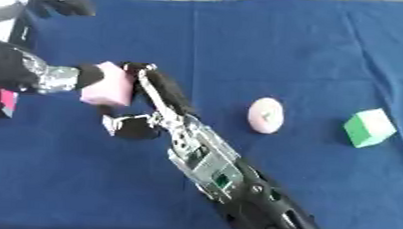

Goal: Pick up the objects with one hand, pass them to the other hand, and then place them into the box on the other side of the table.

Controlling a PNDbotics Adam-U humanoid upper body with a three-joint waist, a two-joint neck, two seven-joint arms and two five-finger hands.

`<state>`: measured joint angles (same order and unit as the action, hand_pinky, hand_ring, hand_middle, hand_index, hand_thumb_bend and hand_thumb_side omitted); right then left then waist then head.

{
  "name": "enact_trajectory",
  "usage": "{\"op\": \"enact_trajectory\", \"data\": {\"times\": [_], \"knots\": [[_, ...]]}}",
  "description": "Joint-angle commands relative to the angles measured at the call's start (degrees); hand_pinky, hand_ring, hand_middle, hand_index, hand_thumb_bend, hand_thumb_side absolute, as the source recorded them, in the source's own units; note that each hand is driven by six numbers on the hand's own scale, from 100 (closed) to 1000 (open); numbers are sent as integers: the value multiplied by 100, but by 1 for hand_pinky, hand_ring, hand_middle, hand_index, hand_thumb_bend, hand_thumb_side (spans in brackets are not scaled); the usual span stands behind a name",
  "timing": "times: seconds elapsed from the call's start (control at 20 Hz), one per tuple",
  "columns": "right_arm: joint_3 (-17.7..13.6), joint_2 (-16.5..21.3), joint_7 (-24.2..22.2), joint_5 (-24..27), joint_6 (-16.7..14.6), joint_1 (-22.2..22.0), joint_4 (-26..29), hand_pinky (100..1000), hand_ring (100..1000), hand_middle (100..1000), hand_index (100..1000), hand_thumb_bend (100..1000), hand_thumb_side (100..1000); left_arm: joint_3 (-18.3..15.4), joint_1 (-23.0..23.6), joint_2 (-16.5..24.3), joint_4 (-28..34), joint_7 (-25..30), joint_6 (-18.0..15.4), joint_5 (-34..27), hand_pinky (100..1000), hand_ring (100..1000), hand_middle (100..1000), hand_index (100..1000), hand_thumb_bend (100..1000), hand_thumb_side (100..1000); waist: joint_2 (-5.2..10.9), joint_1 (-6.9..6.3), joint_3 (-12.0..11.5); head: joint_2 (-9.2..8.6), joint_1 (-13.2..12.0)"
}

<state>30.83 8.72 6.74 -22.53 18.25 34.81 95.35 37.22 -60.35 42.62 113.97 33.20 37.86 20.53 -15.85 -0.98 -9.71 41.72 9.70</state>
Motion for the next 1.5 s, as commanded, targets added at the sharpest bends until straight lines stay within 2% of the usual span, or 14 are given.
{"op": "enact_trajectory", "data": {"times": [0.05, 0.6, 0.9, 1.25, 1.5], "knots": [[46, -55, 47, -70, 187, 112, 133, 788, 531, 503, 633, 100, 127, 17, -165, -9, 62, 986, 558, 426, 881, 873, 828, 893, 469, 540, 143, -21, -24, 38, 10], [168, -40, -54, 70, 434, 158, 421, 783, 525, 501, 631, 100, 137, 229, -206, -73, 62, 1854, 448, 1515, 899, 881, 847, 910, 522, 463, 127, -28, -16, -33, -10], [248, -16, 53, 12, 345, 166, 441, 781, 524, 499, 628, 100, 143, 313, -139, 13, 48, 1877, 553, 1602, 897, 877, 847, 907, 518, 415, 130, -33, -12, -71, -28], [294, 0, 186, -197, 15, 146, 382, 780, 522, 493, 622, 100, 121, 336, -103, 47, 59, 1877, 564, 1754, 869, 855, 826, 885, 404, 328, 119, -32, -12, -135, -56], [319, -9, 445, -206, -171, 119, 262, 779, 519, 492, 620, 100, 129, 305, -38, 90, 62, 1877, 594, 1772, 862, 850, 820, 878, 388, 309, 96, -29, -14, -178, -61]]}}
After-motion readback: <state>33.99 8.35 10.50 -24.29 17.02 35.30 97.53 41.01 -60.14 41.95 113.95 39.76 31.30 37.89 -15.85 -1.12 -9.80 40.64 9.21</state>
